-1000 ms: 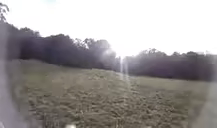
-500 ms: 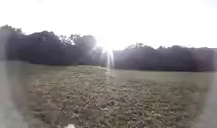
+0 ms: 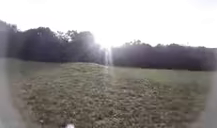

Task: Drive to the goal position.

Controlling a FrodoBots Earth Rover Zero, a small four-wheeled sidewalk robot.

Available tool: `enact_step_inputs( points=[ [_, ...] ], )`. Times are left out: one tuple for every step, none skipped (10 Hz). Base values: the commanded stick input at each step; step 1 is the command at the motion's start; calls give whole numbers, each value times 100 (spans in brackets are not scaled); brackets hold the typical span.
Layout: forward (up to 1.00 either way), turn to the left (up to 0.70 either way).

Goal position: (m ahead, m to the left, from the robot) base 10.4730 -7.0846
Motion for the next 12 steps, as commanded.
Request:
enact_step_inputs(
  points=[
    [70,-33],
    [70,-33],
    [70,-33],
    [70,-33],
    [70,-33],
    [70,-33],
    [70,-33],
    [70,-33],
    [70,-33],
    [70,-24],
    [70,-2],
    [70,0]
  ],
)
